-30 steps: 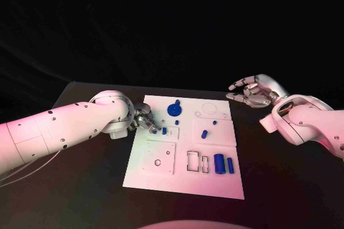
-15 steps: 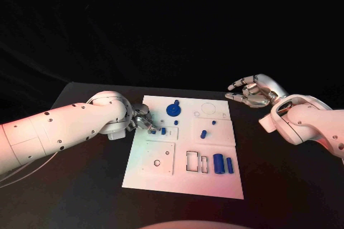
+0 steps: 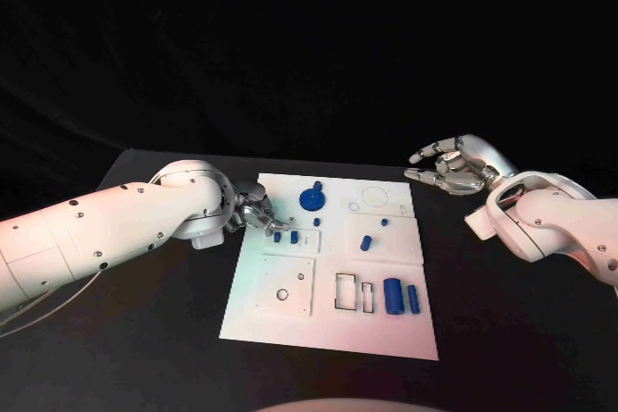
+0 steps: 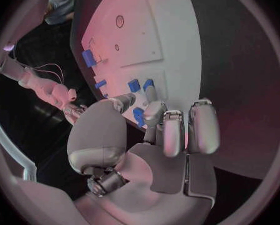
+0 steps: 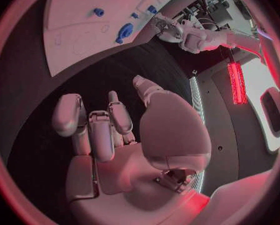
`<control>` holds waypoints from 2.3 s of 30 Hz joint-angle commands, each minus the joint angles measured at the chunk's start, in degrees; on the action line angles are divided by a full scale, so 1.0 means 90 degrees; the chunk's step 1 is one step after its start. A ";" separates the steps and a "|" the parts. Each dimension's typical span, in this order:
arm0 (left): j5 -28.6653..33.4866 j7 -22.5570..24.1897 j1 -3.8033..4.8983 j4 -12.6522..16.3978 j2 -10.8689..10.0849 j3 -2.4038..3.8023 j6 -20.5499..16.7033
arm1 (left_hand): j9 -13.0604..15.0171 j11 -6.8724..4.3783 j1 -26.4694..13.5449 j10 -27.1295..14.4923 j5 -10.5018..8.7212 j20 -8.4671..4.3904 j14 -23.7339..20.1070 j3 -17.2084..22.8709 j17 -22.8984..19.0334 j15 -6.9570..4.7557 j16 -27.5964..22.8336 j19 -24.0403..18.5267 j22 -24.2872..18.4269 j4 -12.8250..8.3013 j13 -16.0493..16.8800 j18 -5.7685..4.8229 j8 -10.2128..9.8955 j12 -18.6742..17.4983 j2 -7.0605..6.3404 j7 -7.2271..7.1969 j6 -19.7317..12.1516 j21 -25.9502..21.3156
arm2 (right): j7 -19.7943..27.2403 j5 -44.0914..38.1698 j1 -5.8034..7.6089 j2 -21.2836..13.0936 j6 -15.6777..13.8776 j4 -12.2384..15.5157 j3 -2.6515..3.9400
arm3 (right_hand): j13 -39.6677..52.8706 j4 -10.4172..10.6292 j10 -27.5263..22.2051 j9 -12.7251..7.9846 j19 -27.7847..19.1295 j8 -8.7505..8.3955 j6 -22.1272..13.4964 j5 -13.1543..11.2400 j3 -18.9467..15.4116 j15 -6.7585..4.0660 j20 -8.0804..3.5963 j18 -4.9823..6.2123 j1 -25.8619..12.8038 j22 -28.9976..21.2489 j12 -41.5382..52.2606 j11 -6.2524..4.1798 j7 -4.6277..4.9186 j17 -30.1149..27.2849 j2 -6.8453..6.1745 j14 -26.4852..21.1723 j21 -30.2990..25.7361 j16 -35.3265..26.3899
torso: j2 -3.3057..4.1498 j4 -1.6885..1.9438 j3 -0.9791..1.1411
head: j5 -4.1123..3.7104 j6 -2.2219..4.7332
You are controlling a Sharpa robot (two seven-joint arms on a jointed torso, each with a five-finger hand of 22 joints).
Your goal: Assemble the parts on the task board
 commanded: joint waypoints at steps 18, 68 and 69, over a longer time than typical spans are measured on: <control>0.0417 0.2183 0.0062 0.0141 0.0106 0.0089 -0.2007 | -0.0603 0.0751 0.2061 -0.3106 0.0044 0.0490 -0.2011 0.0235 -0.3785 0.0622 -0.2932 -0.2211 -0.4336 -0.0383 -0.3097 0.0592 -0.0789 -0.2751 -0.0154 0.0757 -0.1412 -0.3324 | 0.0094 0.0037 -0.0003 0.0013 -0.0006 -0.0010 0.0000 | -0.1144 0.0178 -0.0833 0.0009 -0.0510 0.0106 -0.0127 0.0098 -0.0105 -0.0075 -0.0016 0.0223 0.0109 -0.0650 -0.1134 -0.0005 -0.0017 -0.0839 0.0094 0.0004 -0.0829 -0.0511 | 0.0012 0.0011 -0.0015 | -0.0079 0.0074; -0.2862 0.2780 -0.0240 -0.0805 0.1180 -0.0309 -0.2037 | -0.2154 0.0934 0.3066 -0.2904 0.0018 0.0692 -0.0628 0.0118 -0.2922 0.0742 -0.1545 -0.1025 -0.2528 -0.0980 -0.5210 0.0361 -0.2302 -0.4789 -0.0345 0.0750 -0.0660 -0.1756 | 0.0176 0.0142 -0.0047 0.0063 -0.0029 -0.0049 -0.0001 | -0.2194 0.0318 -0.1319 -0.0002 -0.0872 0.0179 -0.0194 0.0134 -0.0194 -0.0094 -0.0036 0.0364 0.0321 -0.1338 -0.2156 -0.0017 -0.0024 -0.1556 0.0116 -0.0175 -0.1728 -0.1064 | 0.0008 -0.0003 0.0006 | -0.0170 0.0120; -0.2871 0.2766 -0.0240 -0.0817 0.1191 -0.0309 -0.2001 | -0.2168 0.0917 0.3069 -0.2839 0.0017 0.0679 -0.0601 0.0139 -0.2883 0.0732 -0.1516 -0.0988 -0.2429 -0.0988 -0.5212 0.0349 -0.2315 -0.4762 -0.0354 0.0745 -0.0647 -0.1683 | 0.0176 0.0142 -0.0047 0.0064 -0.0028 -0.0049 -0.0001 | -0.2194 0.0318 -0.1319 -0.0002 -0.0872 0.0179 -0.0194 0.0134 -0.0194 -0.0094 -0.0036 0.0364 0.0321 -0.1338 -0.2156 -0.0017 -0.0024 -0.1556 0.0116 -0.0175 -0.1728 -0.1064 | 0.0010 -0.0004 0.0003 | -0.0172 0.0119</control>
